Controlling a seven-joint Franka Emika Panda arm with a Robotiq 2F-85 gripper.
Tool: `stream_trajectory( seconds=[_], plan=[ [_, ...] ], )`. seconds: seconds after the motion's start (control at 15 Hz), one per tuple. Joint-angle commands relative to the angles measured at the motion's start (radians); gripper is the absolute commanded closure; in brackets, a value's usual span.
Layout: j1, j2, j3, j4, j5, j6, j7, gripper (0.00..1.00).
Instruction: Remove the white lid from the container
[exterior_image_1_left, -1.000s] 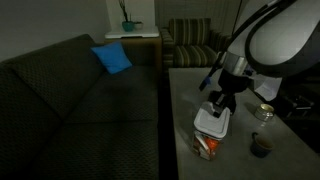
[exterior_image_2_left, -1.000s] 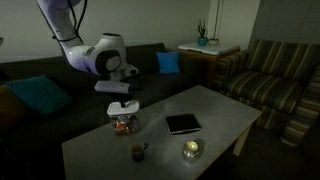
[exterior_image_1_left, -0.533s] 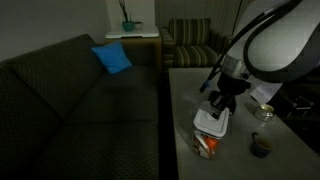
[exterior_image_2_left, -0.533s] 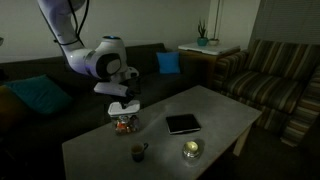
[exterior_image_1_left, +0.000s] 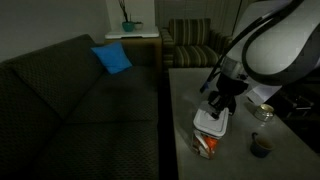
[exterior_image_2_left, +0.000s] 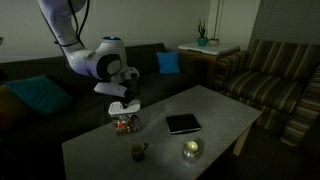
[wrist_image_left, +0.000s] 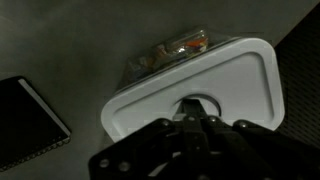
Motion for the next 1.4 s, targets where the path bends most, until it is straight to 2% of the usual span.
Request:
stream_trajectory(
  seconds=[0.0,0.4,0.6,0.87,1.27,1.33],
  plan=[
    [0.040,0.078,-0.048,0.050,-0.009,-0.042,0.014,1.00],
    [0.068,0.077,-0.077,0.067,-0.019,-0.106,0.015,1.00],
    [0.048,0.026,-0.055,0.051,-0.018,-0.134,-0.005,1.00],
    [0.032,-0.091,-0.034,-0.025,-0.022,-0.157,-0.027,1.00],
    [-0.020,-0.198,0.042,-0.087,-0.006,-0.197,-0.095,1.00],
    [-0.022,-0.203,0.046,-0.092,-0.006,-0.201,-0.099,0.74]
  ],
)
